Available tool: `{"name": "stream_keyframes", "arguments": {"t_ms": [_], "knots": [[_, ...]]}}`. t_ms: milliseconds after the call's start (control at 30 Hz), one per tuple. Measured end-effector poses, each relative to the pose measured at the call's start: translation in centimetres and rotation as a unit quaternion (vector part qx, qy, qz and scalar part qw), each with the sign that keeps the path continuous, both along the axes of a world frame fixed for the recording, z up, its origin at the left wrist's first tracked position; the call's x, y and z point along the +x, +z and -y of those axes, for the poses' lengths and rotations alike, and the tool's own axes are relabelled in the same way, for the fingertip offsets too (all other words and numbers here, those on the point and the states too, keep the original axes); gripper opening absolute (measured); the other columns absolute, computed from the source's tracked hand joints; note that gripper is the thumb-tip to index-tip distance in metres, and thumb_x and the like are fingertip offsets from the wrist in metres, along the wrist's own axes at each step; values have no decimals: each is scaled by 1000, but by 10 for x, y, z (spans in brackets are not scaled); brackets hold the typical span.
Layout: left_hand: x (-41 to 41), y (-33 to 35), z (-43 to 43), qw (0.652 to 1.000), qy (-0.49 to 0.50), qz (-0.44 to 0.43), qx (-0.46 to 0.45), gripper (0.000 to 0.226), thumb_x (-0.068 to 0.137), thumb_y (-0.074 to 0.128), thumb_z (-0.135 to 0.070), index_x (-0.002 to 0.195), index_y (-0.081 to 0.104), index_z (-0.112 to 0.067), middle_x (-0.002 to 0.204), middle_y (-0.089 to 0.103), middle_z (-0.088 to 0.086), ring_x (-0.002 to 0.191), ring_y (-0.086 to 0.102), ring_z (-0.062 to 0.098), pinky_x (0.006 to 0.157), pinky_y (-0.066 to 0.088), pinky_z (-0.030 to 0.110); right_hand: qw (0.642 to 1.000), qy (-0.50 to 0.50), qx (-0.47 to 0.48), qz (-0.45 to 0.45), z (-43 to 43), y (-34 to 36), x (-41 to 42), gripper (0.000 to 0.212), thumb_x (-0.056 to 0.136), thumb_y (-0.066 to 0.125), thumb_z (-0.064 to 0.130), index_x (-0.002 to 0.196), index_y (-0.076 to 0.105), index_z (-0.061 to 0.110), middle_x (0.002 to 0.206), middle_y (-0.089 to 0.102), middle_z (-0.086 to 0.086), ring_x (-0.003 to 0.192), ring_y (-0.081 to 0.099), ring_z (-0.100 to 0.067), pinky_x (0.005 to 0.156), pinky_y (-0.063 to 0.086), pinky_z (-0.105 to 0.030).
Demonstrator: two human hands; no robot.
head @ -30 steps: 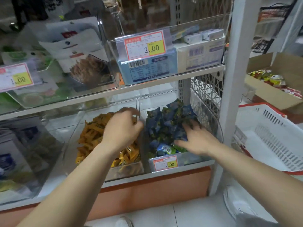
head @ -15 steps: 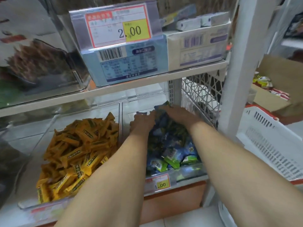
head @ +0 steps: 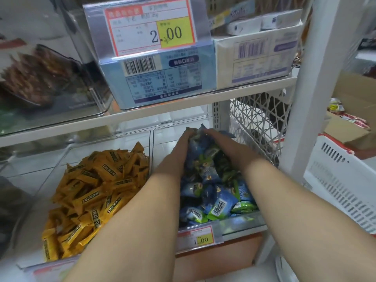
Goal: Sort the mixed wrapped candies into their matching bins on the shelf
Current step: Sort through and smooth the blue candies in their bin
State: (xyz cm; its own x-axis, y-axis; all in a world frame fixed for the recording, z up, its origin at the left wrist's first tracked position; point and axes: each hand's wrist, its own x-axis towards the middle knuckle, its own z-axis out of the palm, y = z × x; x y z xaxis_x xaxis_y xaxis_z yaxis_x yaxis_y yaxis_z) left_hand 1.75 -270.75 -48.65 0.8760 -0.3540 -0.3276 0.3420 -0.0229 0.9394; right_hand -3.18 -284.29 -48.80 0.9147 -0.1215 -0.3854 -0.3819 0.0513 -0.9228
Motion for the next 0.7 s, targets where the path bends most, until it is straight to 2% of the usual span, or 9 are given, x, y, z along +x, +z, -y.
{"name": "stream_keyframes", "arguments": {"t_ms": [100, 200, 267, 367, 433, 500, 567, 633, 700], "knots": [[-11, 17, -4, 998, -5, -36, -52, 44, 95, 52, -40, 119, 69, -8, 118, 68, 19, 110, 65, 34, 101, 50, 43, 998, -20, 44, 31, -1, 10, 0, 47, 79, 72, 59, 100, 76, 18, 88, 78, -10, 68, 75, -24, 57, 57, -29], [-12, 32, -16, 997, -42, -22, -61, 35, 91, 59, -41, 102, 74, -11, 100, 74, 14, 89, 71, 27, 83, 55, 33, 996, -31, 50, 73, 1, 19, -8, 42, 80, 73, 49, 108, 75, 18, 99, 77, -10, 87, 75, -28, 76, 60, -37], [-16, 36, -29, 998, -62, -6, -17, 34, 85, 66, -45, 99, 74, -15, 98, 75, 11, 89, 70, 27, 89, 53, 38, 994, -23, 44, 97, 2, 23, -15, 42, 83, 72, 40, 118, 69, 18, 108, 76, -11, 101, 71, -32, 94, 56, -47], [-26, 38, -46, 995, -76, 58, 32, 40, 75, 73, -42, 106, 72, -18, 106, 74, 14, 97, 69, 31, 98, 50, 49, 991, 2, -33, 128, -3, 25, -33, 25, 86, 70, 23, 111, 70, 20, 106, 76, -8, 101, 72, -29, 99, 53, -48], [-37, 40, -52, 984, -92, 134, 77, 34, 71, 75, -37, 103, 70, -25, 97, 76, 8, 99, 70, 30, 93, 55, 42, 981, 25, -139, 134, -6, 27, -47, 25, 83, 72, 24, 108, 70, 25, 102, 77, -1, 98, 72, -23, 97, 54, -40], [-51, 45, -59, 949, -136, 222, 175, 31, 71, 75, -44, 99, 67, -36, 91, 75, -5, 93, 70, 20, 79, 55, 26, 962, 62, -224, 144, -6, 28, -62, 30, 82, 74, 24, 111, 70, 25, 98, 75, 7, 96, 69, -16, 89, 52, -21], [-64, 43, -67, 881, -192, 312, 300, 45, 69, 68, -57, 110, 62, -40, 106, 71, -11, 97, 65, 13, 81, 51, 28, 934, 85, -312, 153, -6, 32, -77, 27, 82, 75, 19, 107, 67, 27, 90, 70, 14, 85, 64, -7, 67, 43, -3], [-79, 40, -74, 796, -240, 405, 381, 51, 79, 62, -58, 126, 55, -38, 121, 65, -4, 107, 60, 17, 89, 49, 31, 904, 121, -384, 142, -8, 36, -90, 29, 82, 72, 17, 107, 63, 29, 89, 65, 12, 77, 58, -2, 60, 39, -2], [-94, 36, -79, 736, -257, 458, 428, 49, 90, 51, -60, 134, 47, -37, 130, 61, 1, 114, 58, 23, 90, 47, 31, 871, 183, -440, 123, -12, 39, -99, 23, 83, 68, 16, 101, 60, 28, 87, 62, 10, 75, 57, -8, 61, 42, -10]]}}
